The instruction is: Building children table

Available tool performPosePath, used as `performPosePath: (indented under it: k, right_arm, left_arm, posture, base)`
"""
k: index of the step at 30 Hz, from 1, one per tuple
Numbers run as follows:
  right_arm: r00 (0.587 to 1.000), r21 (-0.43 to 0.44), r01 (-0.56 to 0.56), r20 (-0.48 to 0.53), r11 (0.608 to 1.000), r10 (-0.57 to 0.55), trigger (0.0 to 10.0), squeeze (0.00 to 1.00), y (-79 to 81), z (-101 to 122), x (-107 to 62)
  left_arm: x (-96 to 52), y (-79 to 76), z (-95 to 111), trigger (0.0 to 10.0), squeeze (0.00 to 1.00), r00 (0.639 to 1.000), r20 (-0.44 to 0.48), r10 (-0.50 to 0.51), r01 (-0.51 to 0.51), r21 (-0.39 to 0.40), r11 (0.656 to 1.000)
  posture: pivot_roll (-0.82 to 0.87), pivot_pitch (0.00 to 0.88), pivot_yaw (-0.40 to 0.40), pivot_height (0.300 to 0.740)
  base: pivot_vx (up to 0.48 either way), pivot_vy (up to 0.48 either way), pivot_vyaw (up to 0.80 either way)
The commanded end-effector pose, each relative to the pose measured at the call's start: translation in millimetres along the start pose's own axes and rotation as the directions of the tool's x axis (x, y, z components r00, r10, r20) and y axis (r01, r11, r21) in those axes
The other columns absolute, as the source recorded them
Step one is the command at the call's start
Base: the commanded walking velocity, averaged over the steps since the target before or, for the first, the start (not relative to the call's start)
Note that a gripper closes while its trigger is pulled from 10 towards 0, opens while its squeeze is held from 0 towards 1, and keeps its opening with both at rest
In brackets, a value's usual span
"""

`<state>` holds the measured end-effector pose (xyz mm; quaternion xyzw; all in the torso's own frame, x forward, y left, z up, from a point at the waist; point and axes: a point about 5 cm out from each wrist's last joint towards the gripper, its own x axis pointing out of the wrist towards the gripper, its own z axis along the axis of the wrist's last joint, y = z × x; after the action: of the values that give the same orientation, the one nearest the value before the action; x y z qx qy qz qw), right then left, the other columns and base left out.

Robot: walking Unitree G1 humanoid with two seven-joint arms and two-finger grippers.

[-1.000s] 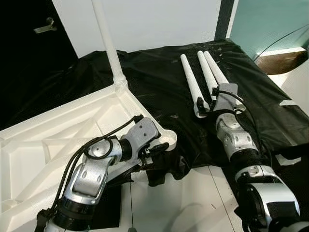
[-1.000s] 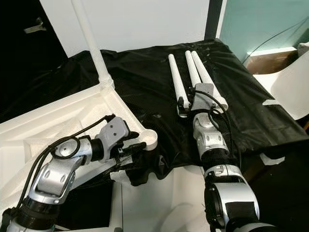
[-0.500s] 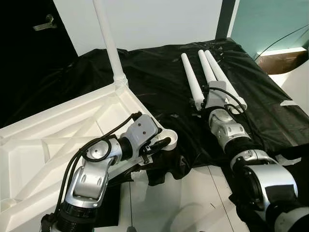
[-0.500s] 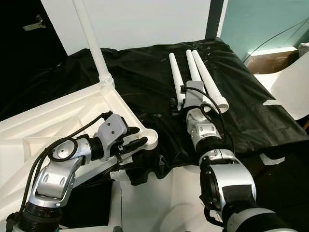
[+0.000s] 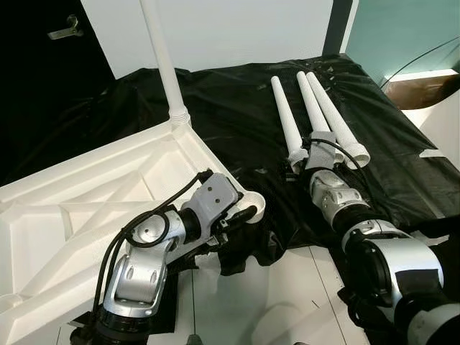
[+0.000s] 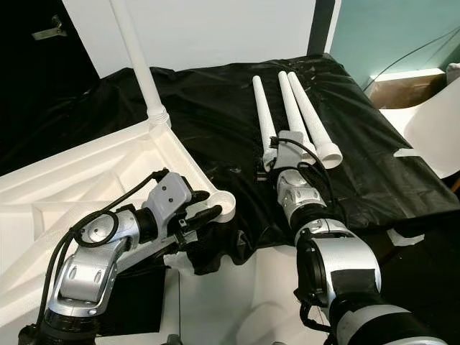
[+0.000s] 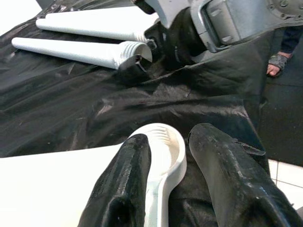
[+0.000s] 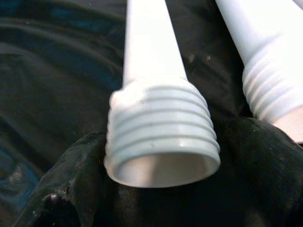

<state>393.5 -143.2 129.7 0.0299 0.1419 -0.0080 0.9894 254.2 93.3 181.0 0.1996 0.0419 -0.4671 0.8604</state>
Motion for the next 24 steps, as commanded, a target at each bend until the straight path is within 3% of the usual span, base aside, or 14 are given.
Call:
performPosePath:
  k: [1,9,10,11,20,24]
  right_arm:
    - [1.0,0.023,-0.004,-0.003,1.0,0.004,10.0,0.0,4.9,1.9,0.8]
    - [1.0,0.008,-0.006,0.018,1.0,0.006,10.0,0.0,8.8,12.0,2.4]
    - [1.0,0.01,-0.005,0.018,1.0,0.005,9.6,0.0,9.5,13.0,2.6]
    - [1.0,0.015,-0.006,0.024,1.0,0.005,10.0,0.0,10.6,14.8,2.8]
    - [0.999,-0.003,0.004,0.045,1.0,-0.004,10.0,0.0,13.1,21.0,3.3]
    - [0.991,-0.067,0.024,0.133,0.997,-0.015,10.0,0.0,14.4,34.3,2.8]
  left_arm:
    - [-5.4,16.1,-2.9,10.0,0.0,0.954,-0.02,0.3,-0.3,0.0,0.954]
    - [-6.3,20.5,-3.8,10.0,0.0,0.948,-0.025,0.317,-0.317,0.013,0.948]
    - [-6.0,20.5,-4.1,10.0,0.0,0.948,-0.026,0.318,-0.318,0.014,0.948]
    - [-5.7,20.4,-4.1,10.0,0.0,0.947,-0.026,0.32,-0.32,0.014,0.947]
    - [-4.1,20.7,-3.6,10.0,0.0,0.945,-0.023,0.327,-0.327,0.01,0.945]
    - [-3.7,21.0,-2.9,10.0,0.0,0.944,-0.019,0.33,-0.33,0.009,0.944]
  posture:
    - [0.11,0.053,0.028,0.74]
    - [0.1,0.054,0.025,0.74]
    - [0.1,0.053,0.024,0.74]
    - [0.1,0.052,0.023,0.74]
    - [0.1,0.048,0.021,0.74]
    - [0.1,0.05,0.016,0.74]
  base:
    - [0.0,0.0,0.0]
    - [0.0,0.0,0.0]
    - [0.0,0.0,0.0]
    - [0.0,0.0,0.0]
    - [0.0,0.0,0.0]
    - [0.0,0.0,0.0]
